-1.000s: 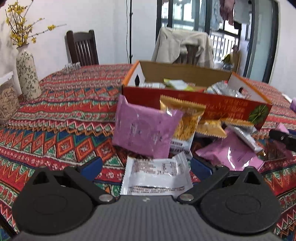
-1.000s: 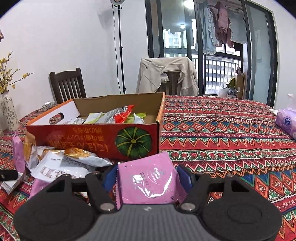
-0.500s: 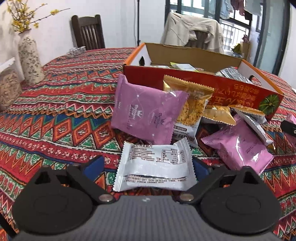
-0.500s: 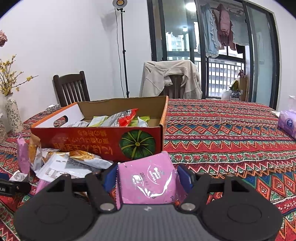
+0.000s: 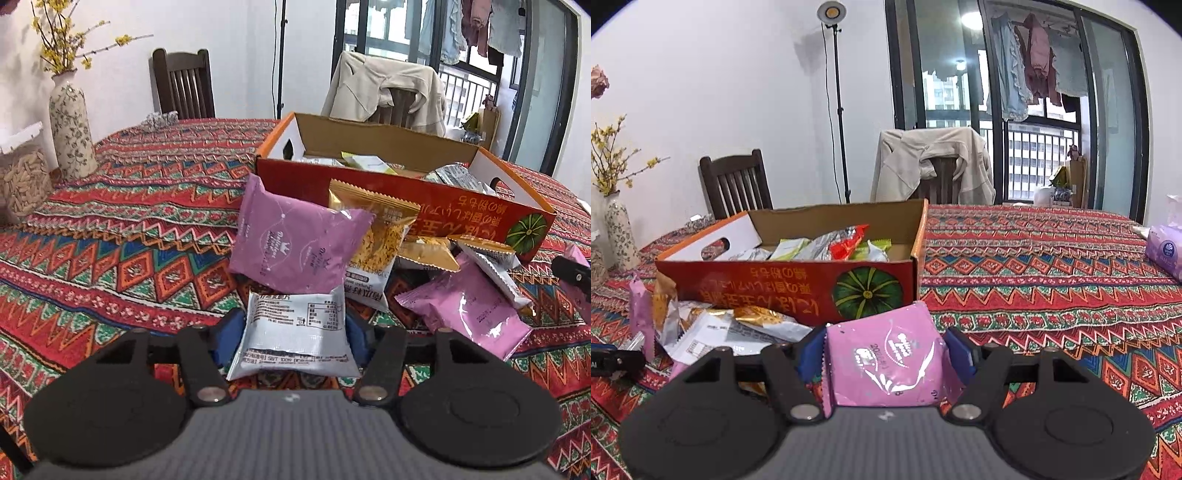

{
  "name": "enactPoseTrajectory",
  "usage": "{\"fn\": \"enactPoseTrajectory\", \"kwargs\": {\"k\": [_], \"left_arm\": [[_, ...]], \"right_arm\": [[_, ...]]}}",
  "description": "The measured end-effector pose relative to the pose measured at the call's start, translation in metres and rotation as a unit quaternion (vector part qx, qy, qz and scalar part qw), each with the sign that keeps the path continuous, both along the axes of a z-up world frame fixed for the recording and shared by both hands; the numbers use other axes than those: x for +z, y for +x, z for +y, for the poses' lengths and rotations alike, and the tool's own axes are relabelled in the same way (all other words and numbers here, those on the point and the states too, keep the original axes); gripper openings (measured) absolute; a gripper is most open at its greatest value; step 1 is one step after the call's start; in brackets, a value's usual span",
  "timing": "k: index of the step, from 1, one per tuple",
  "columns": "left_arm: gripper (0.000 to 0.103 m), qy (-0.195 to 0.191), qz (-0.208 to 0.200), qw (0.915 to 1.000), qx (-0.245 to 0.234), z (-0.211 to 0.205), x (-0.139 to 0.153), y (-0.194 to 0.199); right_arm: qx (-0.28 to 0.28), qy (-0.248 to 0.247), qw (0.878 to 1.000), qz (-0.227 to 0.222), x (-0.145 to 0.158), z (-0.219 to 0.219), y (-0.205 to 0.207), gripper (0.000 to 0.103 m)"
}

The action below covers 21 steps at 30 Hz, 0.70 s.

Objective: Organize snacks
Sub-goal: 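Carry both packets into the box and open both tools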

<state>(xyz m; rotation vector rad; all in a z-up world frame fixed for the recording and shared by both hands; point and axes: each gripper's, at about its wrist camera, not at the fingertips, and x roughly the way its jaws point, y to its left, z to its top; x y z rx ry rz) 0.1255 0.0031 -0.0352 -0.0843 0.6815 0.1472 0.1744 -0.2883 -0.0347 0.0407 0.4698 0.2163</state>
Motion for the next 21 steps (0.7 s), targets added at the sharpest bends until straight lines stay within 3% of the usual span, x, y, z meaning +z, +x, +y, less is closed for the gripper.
{"fn": "enactPoseTrajectory", "kwargs": {"k": [14,17,21], "left_arm": [[0.058,0.027,-0.098,0.9948,-0.008,-0.008,0.041,-0.02],[0.058,0.027,-0.117,0.9926,-0.014,-0.009,0.053,-0.014],[0.058,0.029,-0.143,0.9891,-0.021,-0.01,0.068,0.0]], "right_arm": [[-0.007,-0.004,0.998,-0.056,0.013,0.004,-0.013,0.068],[-0.001,0.024,0.998,-0.056,0.025,0.004,-0.013,0.068],[0.007,0.024,0.997,-0.079,0.045,0.015,-0.006,0.068]]}}
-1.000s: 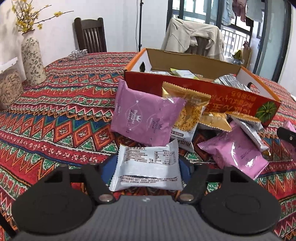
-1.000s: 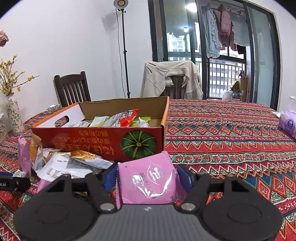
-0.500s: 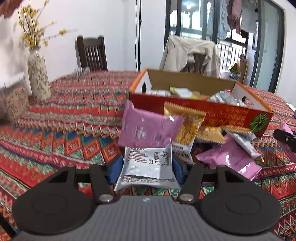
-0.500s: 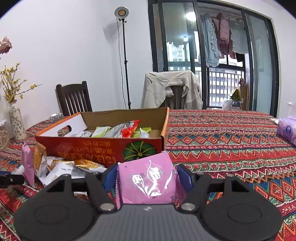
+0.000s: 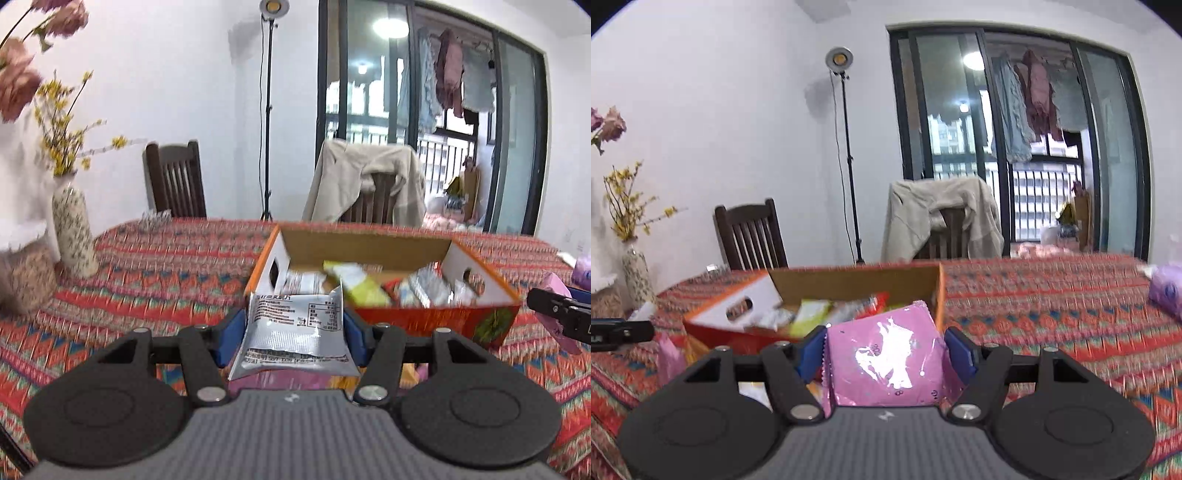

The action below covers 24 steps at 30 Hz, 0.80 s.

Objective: Organize snacks
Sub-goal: 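Carry both packets into the box and open both tools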

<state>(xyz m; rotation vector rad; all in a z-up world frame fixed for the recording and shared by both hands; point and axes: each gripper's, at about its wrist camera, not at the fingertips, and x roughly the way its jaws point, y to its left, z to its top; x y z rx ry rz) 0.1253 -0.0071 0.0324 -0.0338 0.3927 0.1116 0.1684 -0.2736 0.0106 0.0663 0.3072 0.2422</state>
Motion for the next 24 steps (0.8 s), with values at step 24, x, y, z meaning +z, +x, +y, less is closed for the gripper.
{"fn": "enactPoseTrajectory", "kwargs": {"k": [24], "left_arm": [[0.056,-0.031,-0.041,0.9983,0.029,-0.015,0.008,0.154]], "right_arm": [[-0.029,0.0,0.999,-0.041,0.018,0.05,0.127,0.068]]}}
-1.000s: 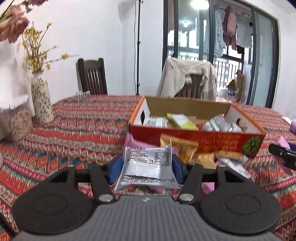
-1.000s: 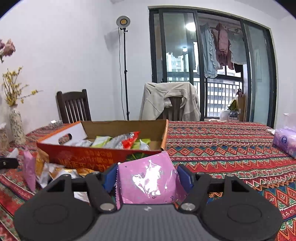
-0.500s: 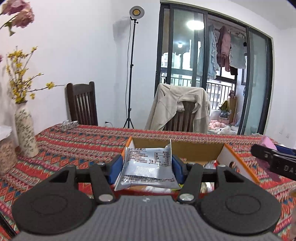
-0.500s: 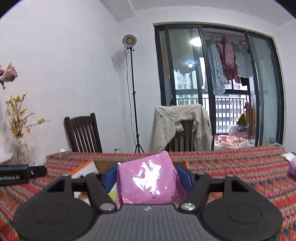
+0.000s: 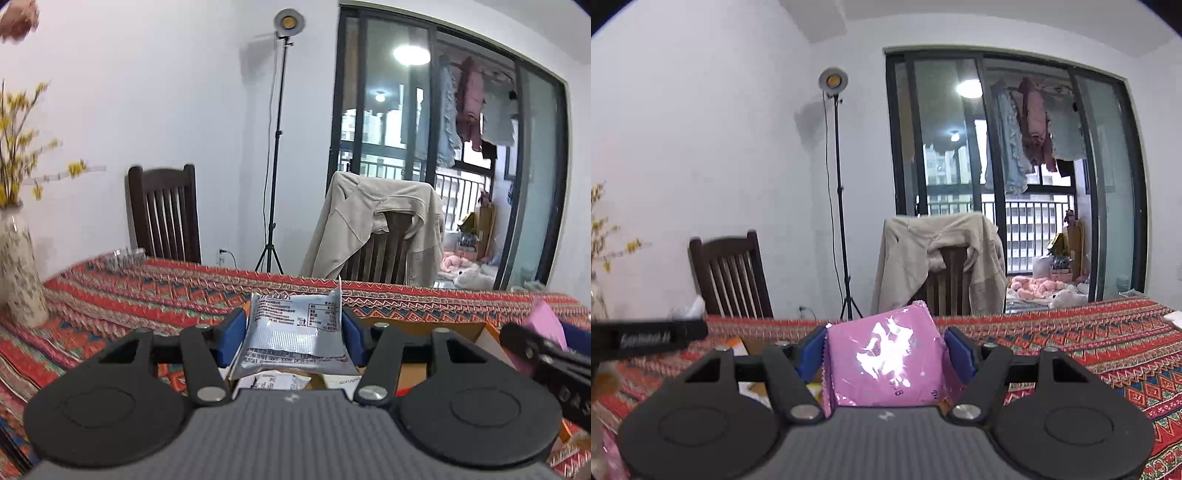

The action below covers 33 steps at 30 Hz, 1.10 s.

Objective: Organize snacks
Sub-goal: 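Carry both packets into the box and open both tools, then withdraw both tools from the box back over the snack pile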

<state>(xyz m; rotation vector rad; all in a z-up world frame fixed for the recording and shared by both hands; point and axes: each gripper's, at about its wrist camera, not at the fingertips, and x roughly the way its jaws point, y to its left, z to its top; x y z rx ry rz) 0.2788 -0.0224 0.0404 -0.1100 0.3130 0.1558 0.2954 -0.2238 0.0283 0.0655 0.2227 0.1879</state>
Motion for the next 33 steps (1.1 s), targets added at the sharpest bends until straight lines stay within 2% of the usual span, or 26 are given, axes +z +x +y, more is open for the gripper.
{"fn": "enactPoseTrajectory", "kwargs": {"k": [2,4,8,11,13,14,15,16,18,30,33], "left_arm": [[0.056,-0.016,0.018,0.9994,-0.026,0.003,-0.008,0.009],[0.056,-0.019,0.028,0.9991,-0.026,0.006,-0.014,0.012],[0.056,-0.027,0.035,0.9987,-0.025,0.011,-0.022,0.015],[0.061,-0.02,0.027,0.9993,-0.018,0.009,-0.023,0.012],[0.071,-0.018,0.01,0.9997,-0.013,0.008,-0.022,0.005],[0.083,-0.019,0.001,0.9998,-0.007,0.009,-0.021,0.002],[0.096,-0.022,-0.007,0.9997,-0.002,0.011,-0.02,0.0],[0.103,-0.025,-0.016,0.9995,0.005,0.013,-0.02,-0.002],[0.103,-0.032,-0.028,0.999,0.015,0.017,-0.019,-0.006],[0.103,-0.05,-0.026,0.9979,0.031,0.027,-0.019,-0.01],[0.103,-0.069,-0.024,0.997,0.027,0.029,-0.016,-0.013]], "right_arm": [[0.004,0.018,1.0,0.015,-0.005,-0.004,0.007,0.068],[0.007,0.036,0.999,0.03,-0.008,-0.005,0.014,0.068],[0.004,0.017,0.999,0.045,-0.017,0.001,0.019,0.068],[0.002,0.02,0.999,0.048,-0.019,0.001,0.017,0.069],[0.001,0.025,0.999,0.048,-0.021,-0.002,0.013,0.071],[0.002,0.029,0.998,0.048,-0.022,-0.003,0.013,0.076],[0.004,0.03,0.998,0.051,-0.022,-0.003,0.013,0.088],[0.003,0.032,0.998,0.056,-0.024,-0.005,0.013,0.094],[0.004,0.039,0.997,0.06,-0.024,-0.006,0.014,0.103],[-0.005,0.043,0.997,0.068,-0.02,-0.01,0.002,0.103],[-0.008,0.041,0.996,0.073,-0.019,-0.011,0.002,0.103]]}}
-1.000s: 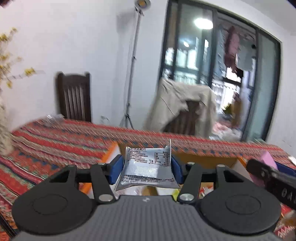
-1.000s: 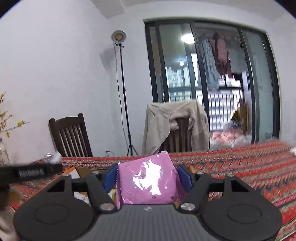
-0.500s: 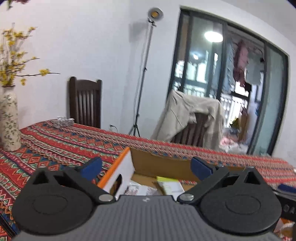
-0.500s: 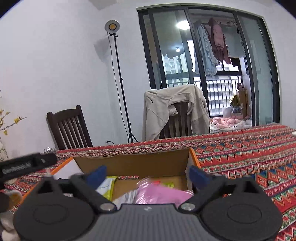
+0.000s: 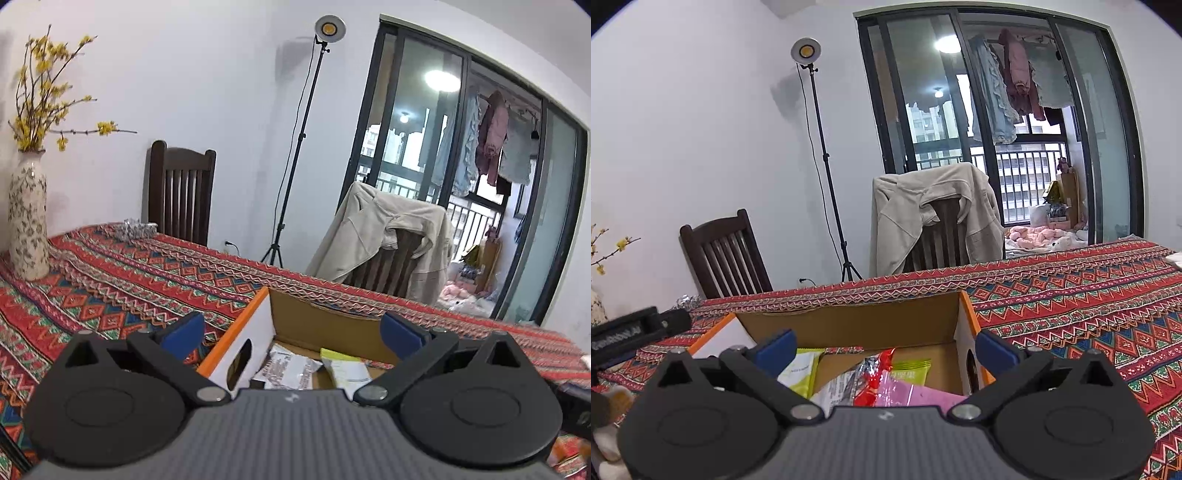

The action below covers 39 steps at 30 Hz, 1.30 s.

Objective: Organize snacks
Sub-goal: 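Withdraw both tools from the box back over the snack pile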

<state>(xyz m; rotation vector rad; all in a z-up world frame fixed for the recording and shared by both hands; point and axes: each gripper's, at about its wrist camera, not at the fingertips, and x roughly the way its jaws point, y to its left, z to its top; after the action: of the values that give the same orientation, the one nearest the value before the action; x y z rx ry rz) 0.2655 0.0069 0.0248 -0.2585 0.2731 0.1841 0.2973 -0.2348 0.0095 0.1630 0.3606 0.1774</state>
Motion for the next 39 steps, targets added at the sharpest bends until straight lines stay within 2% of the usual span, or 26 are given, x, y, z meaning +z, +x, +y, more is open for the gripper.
{"fn": "enactPoseTrajectory", "kwargs": {"k": [6,13,21,26,34,39], "left_arm": [[0.103,0.004,-0.003,1.0,0.007,-0.008,0.011,-0.01],[0.103,0.009,0.02,0.9997,0.012,-0.011,0.009,-0.038],[0.103,0.029,0.041,0.9986,0.019,-0.001,0.006,-0.071],[0.103,0.033,0.045,0.9982,0.024,0.007,0.003,-0.091],[0.103,0.049,0.072,0.9962,0.0,0.012,-0.021,-0.121],[0.103,0.071,0.084,0.9939,-0.01,0.021,-0.029,-0.131]], "right_arm": [[-0.014,-0.007,1.0,0.018,0.009,-0.003,-0.003,0.103],[0.006,-0.001,1.0,0.013,0.015,-0.004,-0.012,0.103],[0.027,-0.046,0.999,0.004,0.022,0.013,-0.027,0.103],[0.035,-0.047,0.998,0.006,0.027,0.019,-0.047,0.103],[0.045,-0.058,0.996,0.044,0.006,0.031,-0.075,0.103],[0.04,-0.051,0.996,0.063,-0.012,0.026,-0.095,0.103]]}}
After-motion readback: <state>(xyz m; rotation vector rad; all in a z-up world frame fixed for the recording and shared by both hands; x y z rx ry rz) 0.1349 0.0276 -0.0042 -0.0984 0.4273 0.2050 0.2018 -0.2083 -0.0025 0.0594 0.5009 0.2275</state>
